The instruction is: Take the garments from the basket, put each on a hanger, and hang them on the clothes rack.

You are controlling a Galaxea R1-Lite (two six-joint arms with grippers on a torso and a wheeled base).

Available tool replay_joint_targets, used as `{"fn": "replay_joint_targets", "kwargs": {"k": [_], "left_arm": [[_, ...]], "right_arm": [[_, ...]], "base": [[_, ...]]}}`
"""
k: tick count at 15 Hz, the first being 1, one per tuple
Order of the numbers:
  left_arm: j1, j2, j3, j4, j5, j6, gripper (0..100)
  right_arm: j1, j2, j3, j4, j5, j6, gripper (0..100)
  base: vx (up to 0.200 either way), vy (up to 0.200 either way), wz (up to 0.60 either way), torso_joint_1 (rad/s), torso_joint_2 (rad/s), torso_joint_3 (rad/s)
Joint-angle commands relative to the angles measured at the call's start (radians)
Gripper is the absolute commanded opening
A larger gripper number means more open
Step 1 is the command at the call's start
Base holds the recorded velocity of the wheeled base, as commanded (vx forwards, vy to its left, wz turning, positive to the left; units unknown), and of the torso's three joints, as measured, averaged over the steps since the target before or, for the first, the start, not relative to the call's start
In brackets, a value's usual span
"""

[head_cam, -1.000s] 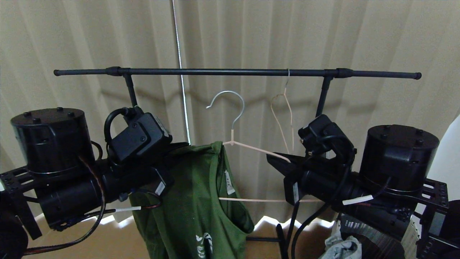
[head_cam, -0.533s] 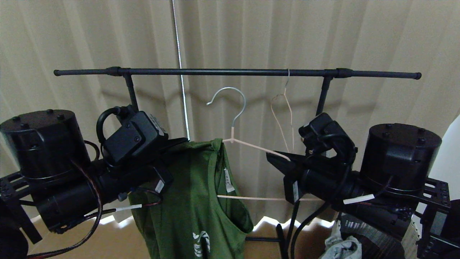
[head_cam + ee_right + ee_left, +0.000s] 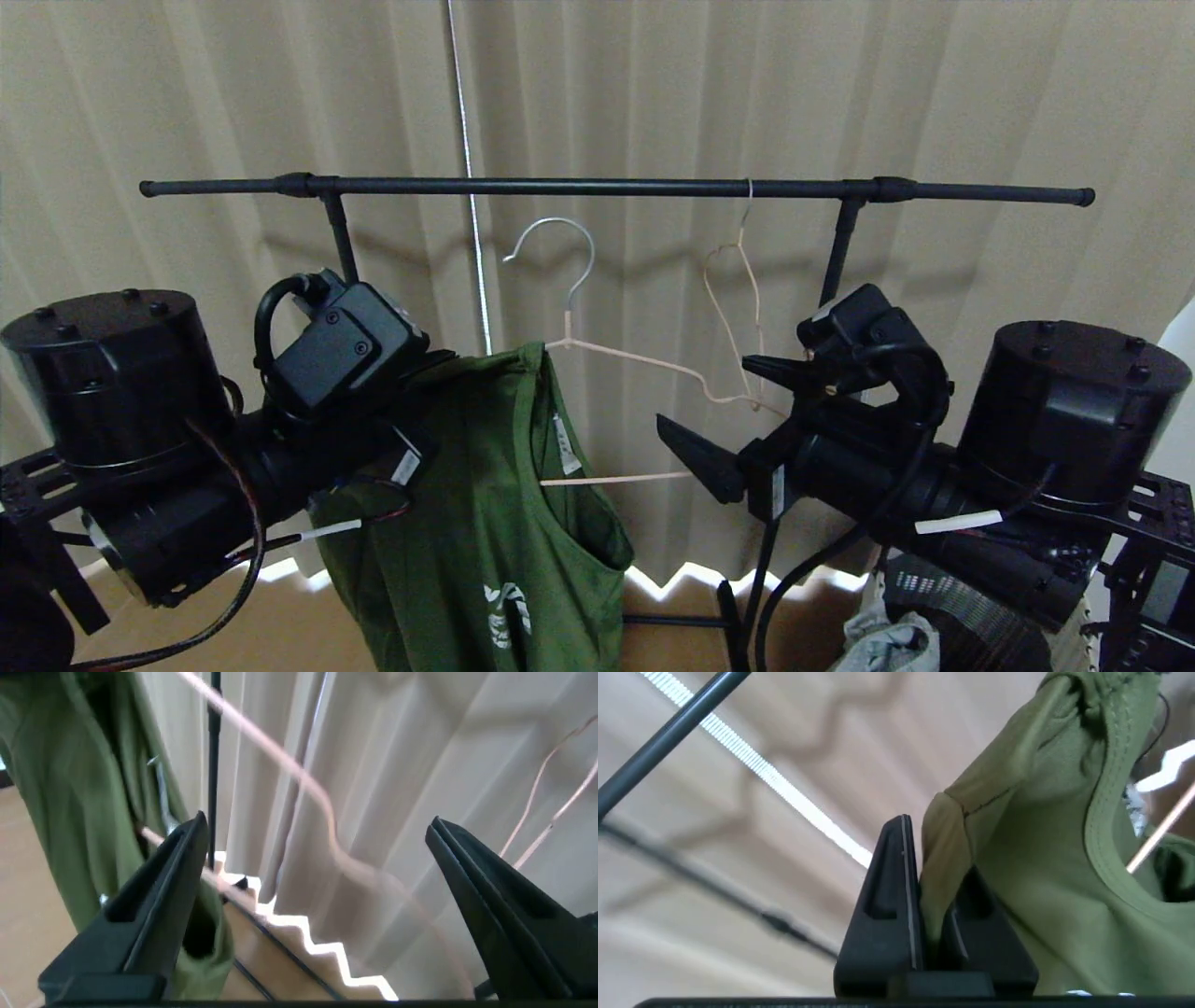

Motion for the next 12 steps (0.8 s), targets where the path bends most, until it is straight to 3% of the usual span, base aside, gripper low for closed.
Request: {"fn": "replay_joint_targets", "kwargs": {"k": [1, 4, 6, 8, 12], "left_arm": [[0.019, 0.005, -0.001, 0.0, 0.058, -0.003, 0], [0.042, 0.017, -0.009, 0.0, 0.152, -0.04, 0], [0.038, 0.033, -0.03, -0.003, 0.181, -0.14, 0], [0.01, 0.019, -0.035, -0.004, 0.152, -0.215, 0], [-0.027, -0.05, -0.062, -0.009, 0.041, -0.233, 0]], "right_arm": [[-0.001, -0.016, 0.022, -0.006, 0.0, -0.007, 100], [-0.001, -0.019, 0.059, -0.011, 0.003, -0.009, 100], [0.0, -0.014, 0.075, -0.011, 0.009, -0.006, 100], [0.002, -0.006, 0.11, -0.009, 0.012, -0.003, 100], [0.003, 0.035, 0.137, -0.012, 0.015, -0.001, 100]], "base": [[0.0, 0.0, 0.0, 0.0, 0.0, 0.0], [0.0, 0.0, 0.0, 0.0, 0.0, 0.0], [0.0, 0.0, 0.0, 0.0, 0.0, 0.0], [0.0, 0.0, 0.0, 0.0, 0.0, 0.0], [0.0, 0.0, 0.0, 0.0, 0.0, 0.0]]}}
